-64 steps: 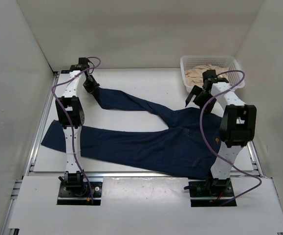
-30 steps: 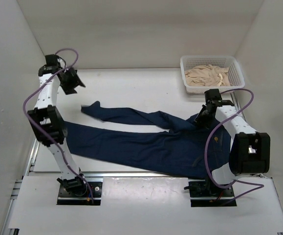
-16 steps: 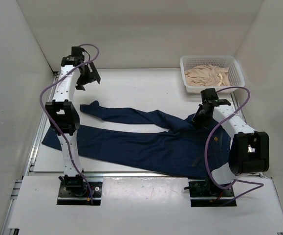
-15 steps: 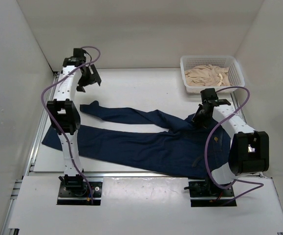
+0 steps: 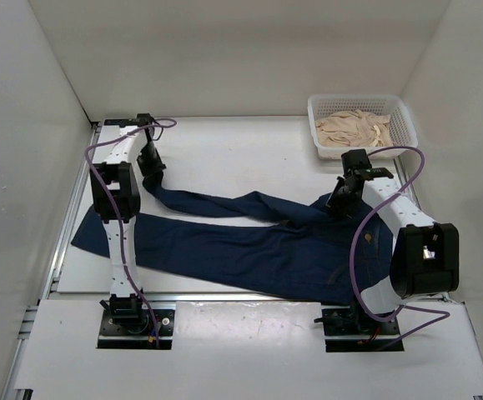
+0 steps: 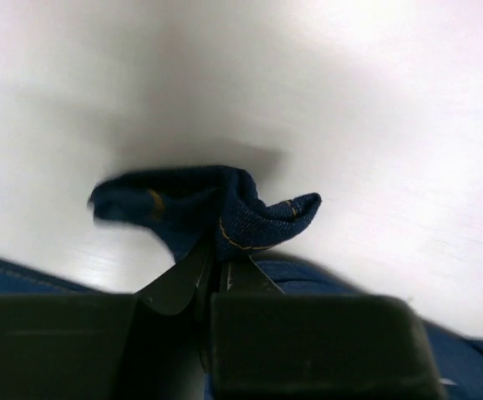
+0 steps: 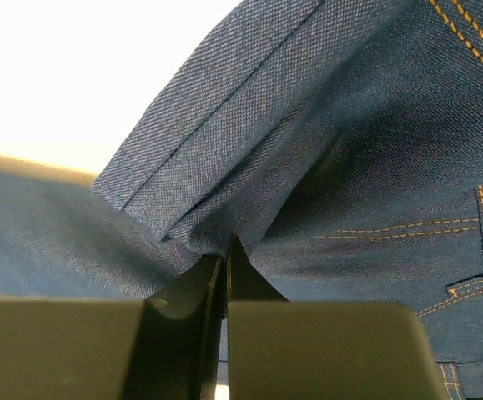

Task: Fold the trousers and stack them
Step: Flatten the trousers out

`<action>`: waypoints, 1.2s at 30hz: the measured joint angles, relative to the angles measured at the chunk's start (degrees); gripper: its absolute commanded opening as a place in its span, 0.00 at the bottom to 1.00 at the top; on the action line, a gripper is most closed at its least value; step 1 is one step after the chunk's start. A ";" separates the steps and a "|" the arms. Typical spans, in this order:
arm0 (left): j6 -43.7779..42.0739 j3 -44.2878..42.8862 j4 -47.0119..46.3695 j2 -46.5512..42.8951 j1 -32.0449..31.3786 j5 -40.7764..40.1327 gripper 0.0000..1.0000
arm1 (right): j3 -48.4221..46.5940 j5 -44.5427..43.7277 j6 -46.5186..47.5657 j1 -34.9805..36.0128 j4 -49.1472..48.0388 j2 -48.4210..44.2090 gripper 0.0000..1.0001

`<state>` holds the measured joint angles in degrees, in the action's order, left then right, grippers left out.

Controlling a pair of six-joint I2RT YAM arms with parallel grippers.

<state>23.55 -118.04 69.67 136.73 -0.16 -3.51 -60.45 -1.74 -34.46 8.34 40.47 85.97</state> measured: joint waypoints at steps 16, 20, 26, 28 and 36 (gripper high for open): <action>-3.56 -2.40 -18.25 -28.04 3.43 25.77 1.00 | -1.20 -4.46 -1.36 0.09 1.64 -14.34 0.00; -2.95 4.59 -17.55 -28.50 5.64 19.45 1.00 | 2.69 -6.08 -1.42 0.09 1.42 -17.55 0.00; -1.16 7.56 -14.53 -12.46 6.49 13.46 0.38 | 6.73 -6.10 -1.51 0.09 1.57 -17.31 0.00; -0.94 8.74 -12.24 -12.37 5.42 12.55 0.11 | 6.78 -6.05 -1.51 0.09 1.38 -17.33 0.00; -2.03 12.37 -11.34 -20.33 0.94 7.06 0.88 | 6.78 -5.73 -1.42 0.09 1.31 -17.40 0.00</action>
<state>21.52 -105.67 58.33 116.40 0.78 3.55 -53.67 -7.46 -35.88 8.43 41.78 68.58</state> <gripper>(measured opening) 0.474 0.004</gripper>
